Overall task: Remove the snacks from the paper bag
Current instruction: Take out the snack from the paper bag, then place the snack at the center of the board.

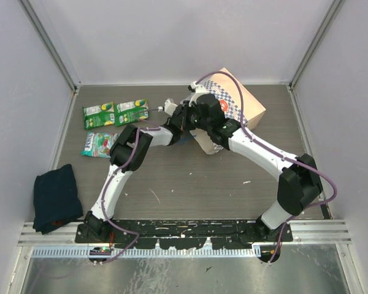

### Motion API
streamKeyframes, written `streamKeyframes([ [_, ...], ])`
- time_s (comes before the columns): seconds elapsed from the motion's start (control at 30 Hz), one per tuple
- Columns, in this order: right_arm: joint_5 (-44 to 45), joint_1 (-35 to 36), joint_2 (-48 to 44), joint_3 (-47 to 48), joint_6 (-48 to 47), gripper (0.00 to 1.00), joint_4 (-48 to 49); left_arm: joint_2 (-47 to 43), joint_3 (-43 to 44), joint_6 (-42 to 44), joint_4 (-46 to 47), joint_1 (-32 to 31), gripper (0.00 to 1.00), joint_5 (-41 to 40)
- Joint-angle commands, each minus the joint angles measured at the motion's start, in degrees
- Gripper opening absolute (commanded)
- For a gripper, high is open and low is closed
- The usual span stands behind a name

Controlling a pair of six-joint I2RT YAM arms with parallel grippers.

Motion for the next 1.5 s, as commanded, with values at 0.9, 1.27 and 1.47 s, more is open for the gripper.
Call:
streamKeyframes([
  [0.9,5.27,-7.26,1.95,2.22,-0.06,0.0,5.09,-35.61,-40.15,10.41,12.29,1.48,0.0,3.76],
  [1.27,4.52,-8.96,1.47,0.84,0.39,0.0,5.81,-59.24,-55.09,17.3,3.4,3.68,0.0,-3.88],
  [1.47,4.13,-9.49,0.41,-0.66,0.69,0.0,6.36,-72.65,-62.16,16.48,-3.79,9.06,0.0,-8.3],
])
